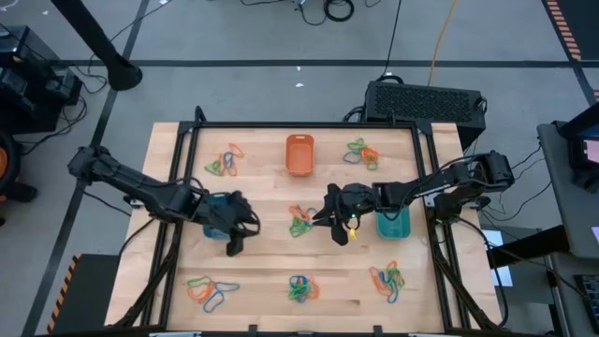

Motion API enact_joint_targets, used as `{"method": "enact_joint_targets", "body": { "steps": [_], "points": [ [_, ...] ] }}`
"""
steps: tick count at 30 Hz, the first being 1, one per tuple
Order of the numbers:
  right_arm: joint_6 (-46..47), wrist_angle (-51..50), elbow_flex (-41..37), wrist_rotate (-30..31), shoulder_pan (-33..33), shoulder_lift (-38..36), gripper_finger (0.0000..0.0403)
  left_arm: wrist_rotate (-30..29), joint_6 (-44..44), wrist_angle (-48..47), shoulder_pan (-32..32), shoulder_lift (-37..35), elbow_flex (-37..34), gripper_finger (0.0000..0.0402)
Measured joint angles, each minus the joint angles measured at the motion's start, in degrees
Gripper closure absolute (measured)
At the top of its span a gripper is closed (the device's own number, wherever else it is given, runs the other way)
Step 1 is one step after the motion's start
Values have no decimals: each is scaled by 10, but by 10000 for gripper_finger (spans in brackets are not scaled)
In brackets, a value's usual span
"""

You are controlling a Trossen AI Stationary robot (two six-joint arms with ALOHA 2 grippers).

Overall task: Sort rubber bands into baskets
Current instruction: Put the blue rubber band into the blue bin

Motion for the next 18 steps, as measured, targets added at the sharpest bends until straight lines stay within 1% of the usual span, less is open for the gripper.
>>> {"method": "enact_joint_targets", "body": {
  "steps": [4, 9, 12, 18],
  "points": [
    [-10, -50, 0, 0, 1, 0, 332, 64, 68, 102, -6, 62, -1, 244],
    [-16, -33, 0, 0, 3, 0, 332, 134, 142, 255, -18, 159, -1, 244],
    [-16, -27, 0, 0, 3, 0, 332, 156, 162, 321, -21, 222, -1, 244],
    [-11, -24, 0, 0, 4, 0, 332, 182, 161, 425, -21, 337, 4, 244]
  ]
}}
